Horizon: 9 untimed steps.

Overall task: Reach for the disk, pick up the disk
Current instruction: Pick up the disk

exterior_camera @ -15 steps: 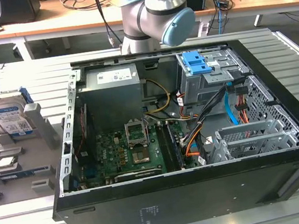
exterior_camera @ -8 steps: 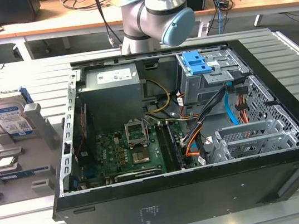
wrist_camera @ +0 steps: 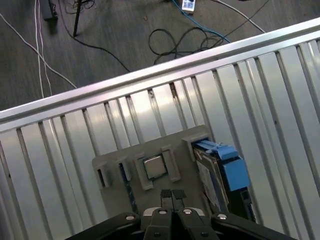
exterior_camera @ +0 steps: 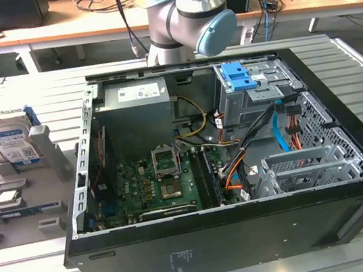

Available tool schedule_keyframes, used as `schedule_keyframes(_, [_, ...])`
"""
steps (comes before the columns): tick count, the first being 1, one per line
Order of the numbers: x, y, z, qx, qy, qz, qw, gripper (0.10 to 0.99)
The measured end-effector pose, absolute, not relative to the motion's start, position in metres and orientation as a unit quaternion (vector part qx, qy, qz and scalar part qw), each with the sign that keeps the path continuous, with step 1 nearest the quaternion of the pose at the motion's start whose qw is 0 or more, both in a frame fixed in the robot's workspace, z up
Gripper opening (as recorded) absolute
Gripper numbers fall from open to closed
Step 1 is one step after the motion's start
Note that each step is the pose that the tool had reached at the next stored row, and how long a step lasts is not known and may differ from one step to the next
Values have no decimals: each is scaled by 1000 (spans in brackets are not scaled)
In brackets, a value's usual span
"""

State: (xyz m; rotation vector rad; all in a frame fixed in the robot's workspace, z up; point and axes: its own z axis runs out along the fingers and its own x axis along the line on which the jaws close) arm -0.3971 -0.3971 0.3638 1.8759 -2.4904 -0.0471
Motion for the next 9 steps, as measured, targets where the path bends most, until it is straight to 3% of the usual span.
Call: schedule_keyframes(9, [-397, -397, 364, 652, -758, -14, 13, 106])
